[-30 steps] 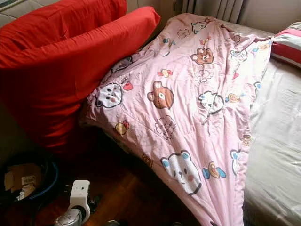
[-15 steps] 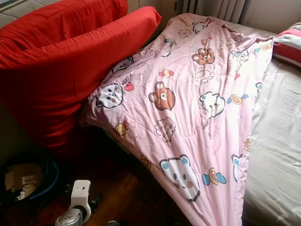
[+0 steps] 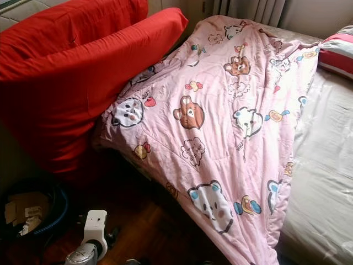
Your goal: Clean up the room
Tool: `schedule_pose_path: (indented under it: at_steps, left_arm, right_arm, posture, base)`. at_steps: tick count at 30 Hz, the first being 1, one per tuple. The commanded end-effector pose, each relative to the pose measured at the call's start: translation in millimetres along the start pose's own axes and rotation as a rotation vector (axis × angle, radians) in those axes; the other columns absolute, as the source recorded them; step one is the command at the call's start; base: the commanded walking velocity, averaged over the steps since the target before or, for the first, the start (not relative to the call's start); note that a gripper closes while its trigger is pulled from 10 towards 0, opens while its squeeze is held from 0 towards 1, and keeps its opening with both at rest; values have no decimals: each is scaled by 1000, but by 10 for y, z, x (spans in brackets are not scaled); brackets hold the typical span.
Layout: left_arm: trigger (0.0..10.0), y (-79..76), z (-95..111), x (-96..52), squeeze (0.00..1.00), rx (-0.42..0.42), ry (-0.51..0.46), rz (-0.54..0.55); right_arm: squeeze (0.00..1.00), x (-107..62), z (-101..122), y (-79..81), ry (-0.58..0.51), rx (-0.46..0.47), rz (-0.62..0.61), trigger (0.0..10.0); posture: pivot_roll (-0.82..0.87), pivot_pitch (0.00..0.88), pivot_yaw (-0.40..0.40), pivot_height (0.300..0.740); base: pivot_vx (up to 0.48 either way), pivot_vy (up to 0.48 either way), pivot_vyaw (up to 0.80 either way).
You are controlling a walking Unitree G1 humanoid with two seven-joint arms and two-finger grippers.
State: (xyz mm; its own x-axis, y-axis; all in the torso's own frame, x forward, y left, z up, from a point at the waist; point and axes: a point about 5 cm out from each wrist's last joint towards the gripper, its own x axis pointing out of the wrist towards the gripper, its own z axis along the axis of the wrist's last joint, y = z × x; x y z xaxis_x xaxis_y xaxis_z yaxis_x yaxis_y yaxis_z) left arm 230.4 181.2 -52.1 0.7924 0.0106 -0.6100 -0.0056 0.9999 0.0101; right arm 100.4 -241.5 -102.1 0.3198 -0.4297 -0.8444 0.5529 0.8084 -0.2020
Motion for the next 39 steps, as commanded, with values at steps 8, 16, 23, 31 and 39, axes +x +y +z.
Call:
schedule_pose_path:
  at_steps: [8, 16, 23, 31, 39]
  left_arm:
    - [10000, 28, -84, -28, 0, 10, 32, 5]
    - [10000, 29, -83, -28, 0, 11, 31, 5]
    - [10000, 34, -89, -31, 0, 11, 32, 6]
    - [10000, 52, -137, -45, 0, 13, 58, 8]
    - [10000, 57, -255, -75, 0, -7, 130, 18]
  right_arm:
    - [1000, -8, -44, -16, 5, 5, -14, 10000]
    - [0, 9, 178, -14, -117, 33, -21, 10000]
    - [0, 7, 372, 37, -211, 58, -21, 10000]
    - [0, -98, 592, 543, -345, -110, 290, 10000]
    - [0, -154, 545, 823, -288, -296, 460, 10000]
  posture:
    - [-70, 172, 24, 740]
    - [-71, 169, 24, 740]
    - [-67, 164, 24, 740]
    - [-76, 149, 30, 740]
    - [-80, 126, 26, 740]
  base:
    - [0, 0, 0]
    - [0, 0, 0]
    - [0, 0, 0]
    - [0, 0, 0]
    - [0, 0, 0]
